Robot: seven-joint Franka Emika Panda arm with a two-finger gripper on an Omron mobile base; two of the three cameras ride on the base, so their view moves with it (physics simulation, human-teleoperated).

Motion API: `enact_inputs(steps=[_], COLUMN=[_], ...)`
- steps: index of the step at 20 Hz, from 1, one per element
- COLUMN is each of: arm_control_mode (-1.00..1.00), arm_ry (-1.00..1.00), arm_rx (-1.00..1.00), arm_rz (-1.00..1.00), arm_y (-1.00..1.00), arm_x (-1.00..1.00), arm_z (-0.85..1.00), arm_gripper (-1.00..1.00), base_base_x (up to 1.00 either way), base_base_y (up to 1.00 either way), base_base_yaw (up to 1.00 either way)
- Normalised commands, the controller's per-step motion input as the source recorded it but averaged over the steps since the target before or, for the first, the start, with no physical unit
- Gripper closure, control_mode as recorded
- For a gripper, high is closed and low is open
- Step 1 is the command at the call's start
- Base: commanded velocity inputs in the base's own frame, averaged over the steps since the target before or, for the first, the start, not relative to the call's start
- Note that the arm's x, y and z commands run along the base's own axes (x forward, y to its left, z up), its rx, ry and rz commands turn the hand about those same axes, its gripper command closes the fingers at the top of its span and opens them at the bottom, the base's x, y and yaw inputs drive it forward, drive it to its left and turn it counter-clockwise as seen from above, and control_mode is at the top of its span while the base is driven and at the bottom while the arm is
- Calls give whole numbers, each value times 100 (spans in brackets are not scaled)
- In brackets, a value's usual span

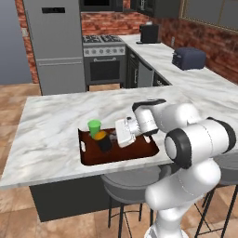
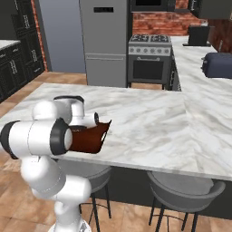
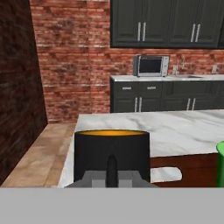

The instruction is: There is a tray on the dining counter. Grab the cup, mug, and pitcher and place them on the tray. The pitcher may be placed next to the tray if it cannot fit the tray.

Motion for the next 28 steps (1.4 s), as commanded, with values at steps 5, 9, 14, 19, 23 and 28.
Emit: enact_inputs(steps=[5,9,14,19,23,28], arm_control_mode=[-100,-100,-100,-100,-100,-100], arm_ry=[0,0,-2,-6,-6,-5], arm_rx=[0,0,0,0,0,0], arm_rz=[0,0,0,0,0,0], arm_y=[28,23,-1,-2,-3,-2], arm_x=[27,32,27,13,16,16], arm_z=[-10,-17,-33,-35,-36,-32], arm_gripper=[100,100,100,100,100,100], base_base_x=[0,0,0,0,0,0], base_base_y=[0,0,0,0,0,0], base_base_yaw=[0,0,0,0,0,0])
